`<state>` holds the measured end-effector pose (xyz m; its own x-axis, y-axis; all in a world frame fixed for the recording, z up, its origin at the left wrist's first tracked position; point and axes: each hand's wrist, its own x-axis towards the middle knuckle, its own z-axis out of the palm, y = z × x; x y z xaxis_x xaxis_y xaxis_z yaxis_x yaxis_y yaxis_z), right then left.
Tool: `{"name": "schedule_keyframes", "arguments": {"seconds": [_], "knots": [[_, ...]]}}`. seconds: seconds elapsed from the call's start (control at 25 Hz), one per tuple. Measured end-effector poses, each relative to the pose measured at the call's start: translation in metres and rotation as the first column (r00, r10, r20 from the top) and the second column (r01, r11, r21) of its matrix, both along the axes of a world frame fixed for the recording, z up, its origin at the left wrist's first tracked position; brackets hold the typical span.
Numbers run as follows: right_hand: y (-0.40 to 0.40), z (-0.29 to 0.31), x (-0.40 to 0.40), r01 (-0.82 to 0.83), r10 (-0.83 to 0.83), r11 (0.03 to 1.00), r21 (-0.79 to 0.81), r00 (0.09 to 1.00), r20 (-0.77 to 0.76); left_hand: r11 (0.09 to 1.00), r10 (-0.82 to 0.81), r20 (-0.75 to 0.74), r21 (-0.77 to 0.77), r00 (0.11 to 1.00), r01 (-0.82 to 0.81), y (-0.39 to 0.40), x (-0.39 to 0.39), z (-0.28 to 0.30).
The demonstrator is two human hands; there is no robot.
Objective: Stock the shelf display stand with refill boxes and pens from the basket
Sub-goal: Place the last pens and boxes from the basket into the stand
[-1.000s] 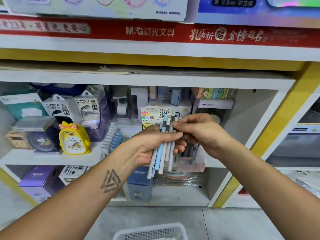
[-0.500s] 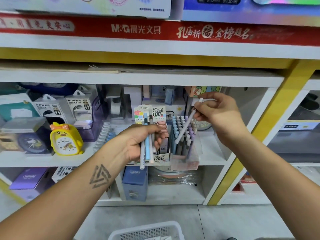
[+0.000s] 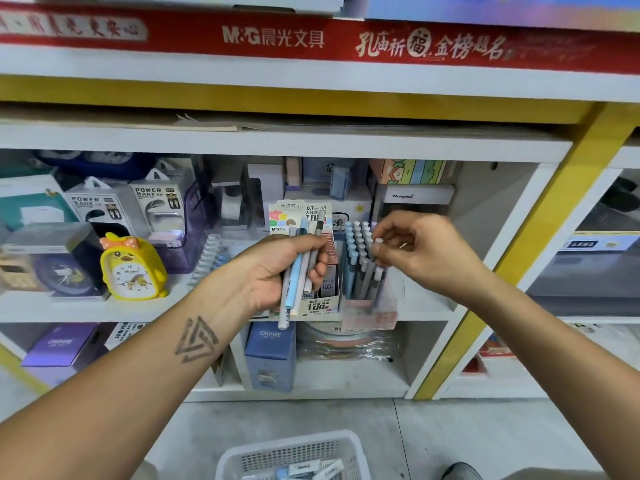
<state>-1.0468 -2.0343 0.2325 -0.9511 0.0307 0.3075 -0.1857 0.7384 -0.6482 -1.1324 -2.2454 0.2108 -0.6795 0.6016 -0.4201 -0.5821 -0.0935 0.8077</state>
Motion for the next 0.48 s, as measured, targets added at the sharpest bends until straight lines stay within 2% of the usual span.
{"name": "schedule_keyframes", "arguments": {"seconds": [0.2, 0.48], "knots": [[-0.005, -0.011, 0.005, -0.067, 0.063, 0.992, 0.106, 0.997, 0.040, 1.000, -0.017, 0.016, 0.008, 1.000, 0.017, 0.005, 0.010, 0.000], [0.000, -0.008, 0.003, -0.092, 0.085, 0.992, 0.081, 0.992, 0.091, 0.999, -0.029, 0.014, 0.018, 0.999, 0.029, 0.002, 0.014, 0.001]]}}
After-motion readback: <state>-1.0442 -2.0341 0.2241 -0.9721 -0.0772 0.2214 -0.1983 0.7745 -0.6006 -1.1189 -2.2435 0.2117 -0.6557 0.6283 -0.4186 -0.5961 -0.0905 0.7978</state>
